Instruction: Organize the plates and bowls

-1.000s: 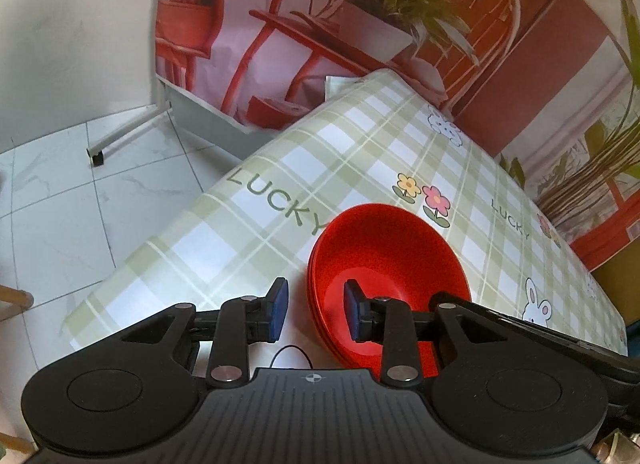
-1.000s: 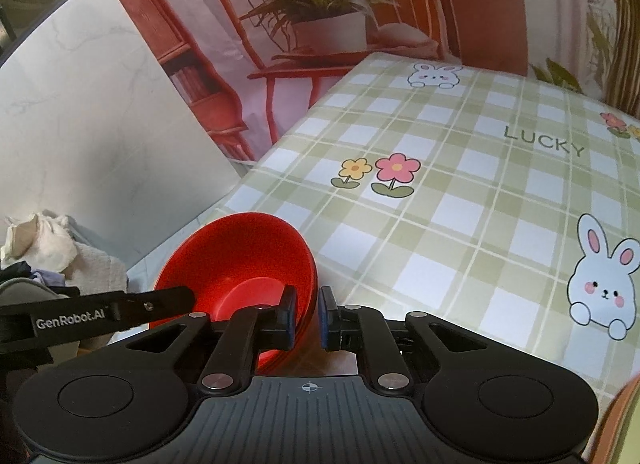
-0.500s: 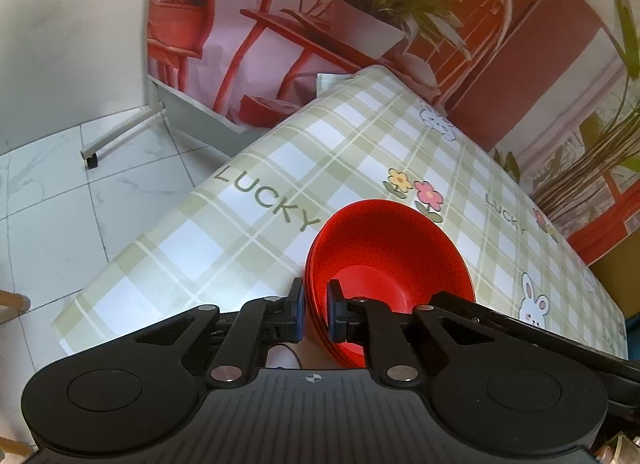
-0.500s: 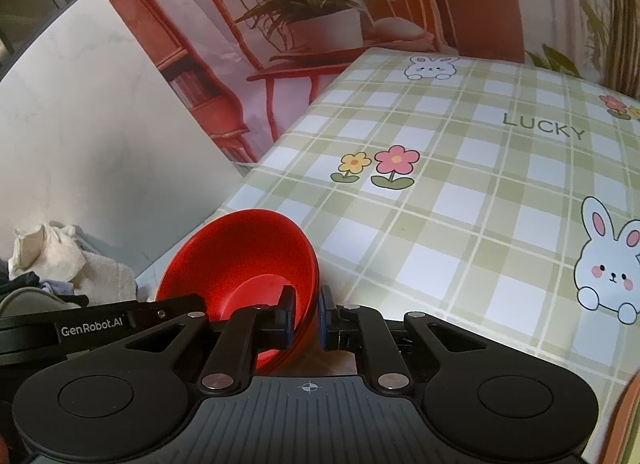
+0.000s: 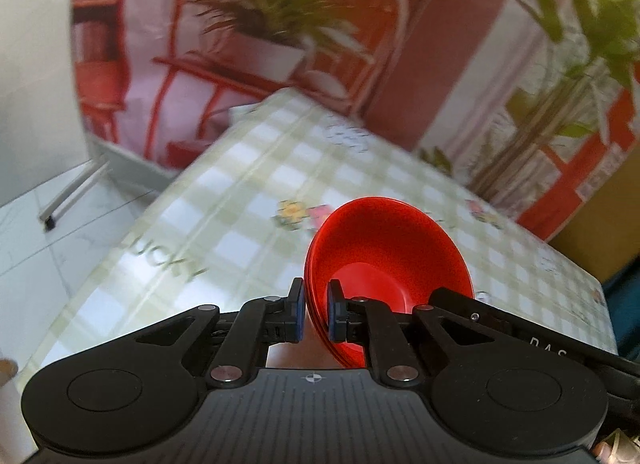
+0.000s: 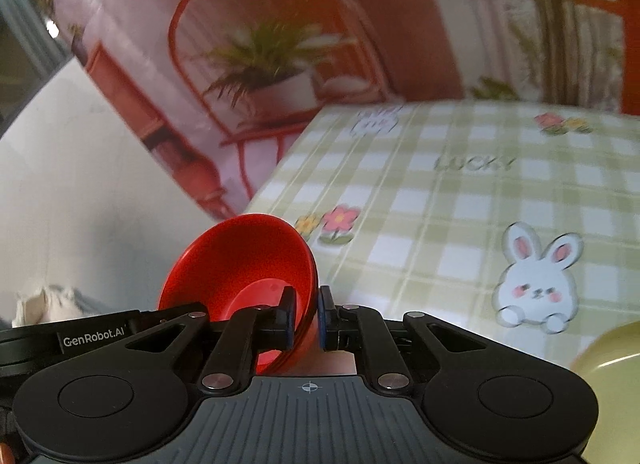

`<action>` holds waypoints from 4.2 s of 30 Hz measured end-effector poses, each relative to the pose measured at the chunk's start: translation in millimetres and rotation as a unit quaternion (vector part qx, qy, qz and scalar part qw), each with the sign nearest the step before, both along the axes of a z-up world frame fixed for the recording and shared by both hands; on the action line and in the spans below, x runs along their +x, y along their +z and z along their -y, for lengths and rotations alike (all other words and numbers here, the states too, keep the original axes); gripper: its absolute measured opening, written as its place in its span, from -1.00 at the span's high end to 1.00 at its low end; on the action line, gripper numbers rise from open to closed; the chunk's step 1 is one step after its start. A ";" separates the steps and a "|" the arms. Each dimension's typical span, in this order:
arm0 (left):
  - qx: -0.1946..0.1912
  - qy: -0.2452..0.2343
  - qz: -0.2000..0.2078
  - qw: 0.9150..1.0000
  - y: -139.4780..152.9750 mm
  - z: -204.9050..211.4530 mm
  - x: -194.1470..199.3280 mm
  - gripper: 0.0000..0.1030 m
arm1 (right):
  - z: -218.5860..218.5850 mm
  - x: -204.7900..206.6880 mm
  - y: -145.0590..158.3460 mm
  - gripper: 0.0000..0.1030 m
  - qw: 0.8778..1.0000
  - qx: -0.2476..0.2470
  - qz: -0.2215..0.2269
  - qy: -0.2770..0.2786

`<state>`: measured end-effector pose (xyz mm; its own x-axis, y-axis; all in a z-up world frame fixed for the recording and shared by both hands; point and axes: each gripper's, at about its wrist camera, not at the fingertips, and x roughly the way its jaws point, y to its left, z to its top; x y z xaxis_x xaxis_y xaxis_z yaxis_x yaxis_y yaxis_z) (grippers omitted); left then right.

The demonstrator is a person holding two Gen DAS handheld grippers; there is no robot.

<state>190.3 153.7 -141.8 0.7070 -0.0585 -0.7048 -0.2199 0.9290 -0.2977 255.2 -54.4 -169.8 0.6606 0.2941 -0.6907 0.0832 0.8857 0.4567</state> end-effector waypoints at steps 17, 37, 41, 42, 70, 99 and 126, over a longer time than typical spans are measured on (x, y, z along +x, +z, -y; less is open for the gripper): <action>0.017 -0.137 0.043 0.989 37.5 119.4 44.5 0.77 | 128.4 -56.9 31.5 0.82 0.989 -0.003 0.063 -0.131; 0.010 -0.210 0.017 0.977 17.0 195.4 30.4 0.75 | 208.1 -127.1 30.4 0.85 0.978 -0.034 0.059 -0.195; 0.009 -0.211 0.005 0.978 8.4 194.0 25.0 0.75 | 204.6 -134.5 24.5 0.85 0.980 -0.031 0.049 -0.192; 0.009 -0.210 0.001 0.978 6.9 194.6 24.8 0.74 | 203.3 -136.2 23.3 0.85 0.980 -0.031 0.046 -0.191; 0.002 -0.210 -0.046 0.977 -34.1 185.4 -6.1 0.71 | 180.5 -151.7 -9.0 0.86 0.984 -0.042 -0.020 -0.171; -0.003 -0.202 -0.058 0.978 -42.6 186.2 -3.8 0.69 | 180.1 -144.8 -20.7 0.86 0.985 -0.048 -0.039 -0.160; -0.014 -0.193 -0.050 0.980 -37.5 182.4 -8.8 0.62 | 174.1 -148.4 -8.6 0.77 0.984 -0.084 -0.027 -0.157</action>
